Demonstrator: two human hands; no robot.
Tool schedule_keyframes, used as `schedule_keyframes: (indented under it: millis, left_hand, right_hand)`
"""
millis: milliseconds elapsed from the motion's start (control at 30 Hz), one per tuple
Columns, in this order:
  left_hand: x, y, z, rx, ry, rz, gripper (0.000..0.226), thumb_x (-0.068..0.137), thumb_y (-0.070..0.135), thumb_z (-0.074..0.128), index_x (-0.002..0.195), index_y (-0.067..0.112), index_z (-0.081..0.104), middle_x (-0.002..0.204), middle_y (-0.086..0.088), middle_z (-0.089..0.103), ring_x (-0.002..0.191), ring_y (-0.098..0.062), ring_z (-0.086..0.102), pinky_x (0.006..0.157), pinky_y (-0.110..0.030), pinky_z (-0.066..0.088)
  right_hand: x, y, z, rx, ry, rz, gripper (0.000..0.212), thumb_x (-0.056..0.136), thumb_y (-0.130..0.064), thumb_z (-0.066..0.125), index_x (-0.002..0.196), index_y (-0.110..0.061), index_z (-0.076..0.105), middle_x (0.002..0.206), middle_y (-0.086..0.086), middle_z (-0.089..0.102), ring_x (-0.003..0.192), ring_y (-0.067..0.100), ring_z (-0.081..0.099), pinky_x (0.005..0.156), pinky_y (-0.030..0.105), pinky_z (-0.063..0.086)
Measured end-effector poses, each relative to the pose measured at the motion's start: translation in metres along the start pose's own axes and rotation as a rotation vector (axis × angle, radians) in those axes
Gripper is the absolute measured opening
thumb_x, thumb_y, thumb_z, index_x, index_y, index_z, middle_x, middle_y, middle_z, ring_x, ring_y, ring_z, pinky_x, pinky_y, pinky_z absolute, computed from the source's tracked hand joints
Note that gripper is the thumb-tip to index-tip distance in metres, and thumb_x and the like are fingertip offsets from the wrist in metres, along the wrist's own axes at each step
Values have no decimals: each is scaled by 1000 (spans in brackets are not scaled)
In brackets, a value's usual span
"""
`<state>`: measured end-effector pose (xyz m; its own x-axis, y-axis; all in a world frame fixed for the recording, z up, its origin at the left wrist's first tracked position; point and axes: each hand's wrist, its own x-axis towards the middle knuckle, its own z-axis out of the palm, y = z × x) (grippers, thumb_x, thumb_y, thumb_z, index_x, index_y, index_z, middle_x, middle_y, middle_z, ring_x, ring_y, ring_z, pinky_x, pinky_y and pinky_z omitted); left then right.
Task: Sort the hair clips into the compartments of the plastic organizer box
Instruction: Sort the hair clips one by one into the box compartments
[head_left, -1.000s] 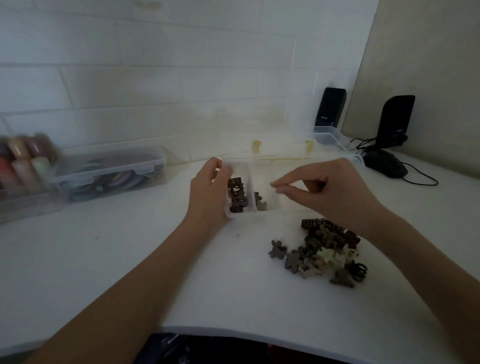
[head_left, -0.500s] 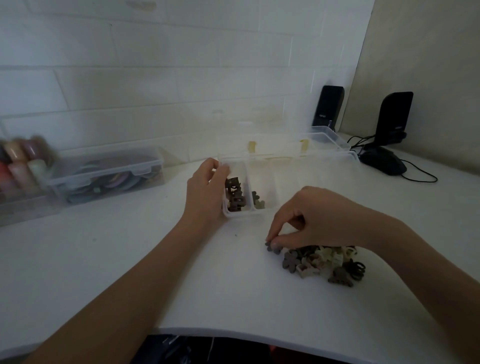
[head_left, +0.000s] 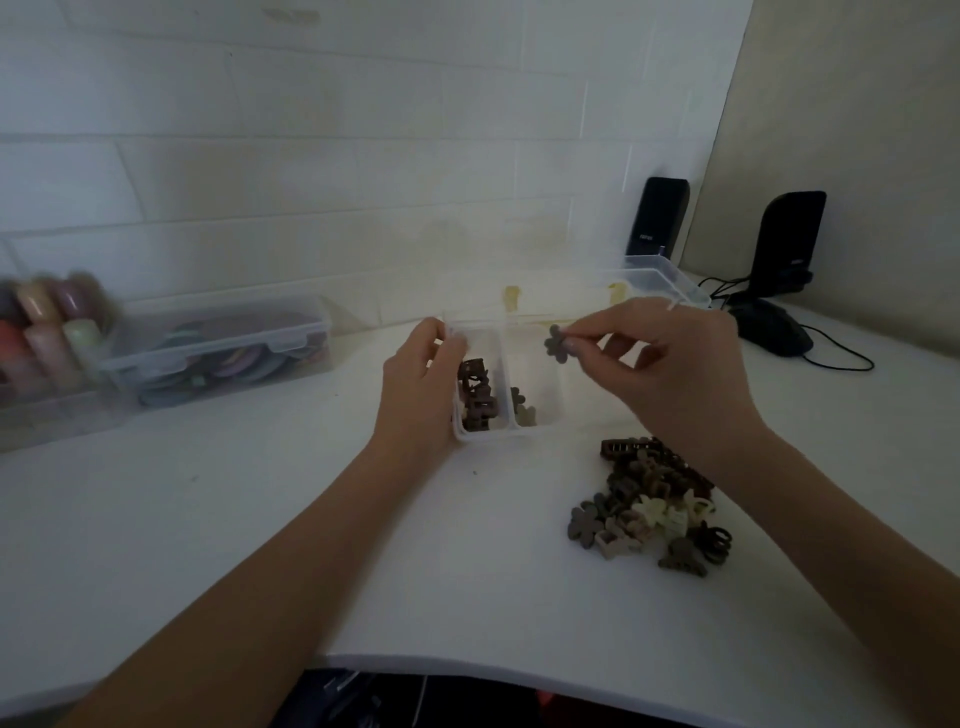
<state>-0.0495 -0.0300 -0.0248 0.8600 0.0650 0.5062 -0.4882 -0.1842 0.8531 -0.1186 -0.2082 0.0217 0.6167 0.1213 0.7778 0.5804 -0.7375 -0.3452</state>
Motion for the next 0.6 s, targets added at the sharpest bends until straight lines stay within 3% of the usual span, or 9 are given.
schedule_keyframes:
  millis: [100,133,200,300,400,500,600]
  left_hand:
    - [-6,2,2,-11,-32,62,35,95,13,46,63,24,36,55,9,40,48,-1,36,47,-9,31]
    - [-7,3,2,-16,-46,80,35,95,14,45,63,27,37,57,9,41,49,0,37,47,-9,31]
    - [-9,4,3,-26,-74,108,33,94,18,45,64,29,39,59,9,43,50,0,39,49,-10,32]
    - [-10,4,5,-37,-91,107,30,93,21,45,64,28,40,60,8,44,50,-1,41,48,-10,33]
    - [-9,3,5,-25,-86,117,31,96,16,45,66,26,42,61,7,45,49,0,42,48,-8,34]
    - [-10,3,5,-15,-97,122,29,96,16,45,69,25,43,63,6,47,50,0,43,48,-9,34]
    - [-9,4,4,1,-90,130,31,97,15,43,68,25,42,62,6,46,50,0,44,48,-7,34]
  right_hand:
    - [-3,0,10,-144,-14,-46,9,81,-13,69,86,-18,74,76,-10,67,60,6,56,57,12,46]
    - [-4,-1,15,-190,-35,-65,7,81,-13,69,85,-16,74,76,-7,67,60,5,54,56,18,48]
    - [-7,-2,23,-306,-67,-136,2,78,-13,71,78,-13,73,74,-1,65,64,13,57,50,25,48]
    - [-8,-3,29,-563,-148,-128,14,68,-17,81,62,-17,69,64,-1,54,61,19,55,38,17,27]
    - [-4,-14,34,-810,-280,-30,24,52,-17,88,56,-25,66,54,-7,43,53,16,45,45,14,2]
    - [-4,-16,39,-889,-399,31,14,79,-9,65,76,-22,66,58,-6,28,49,11,27,44,21,7]
    - [-3,-15,35,-911,-368,36,16,86,-11,58,78,-23,66,59,-5,31,48,11,24,44,22,9]
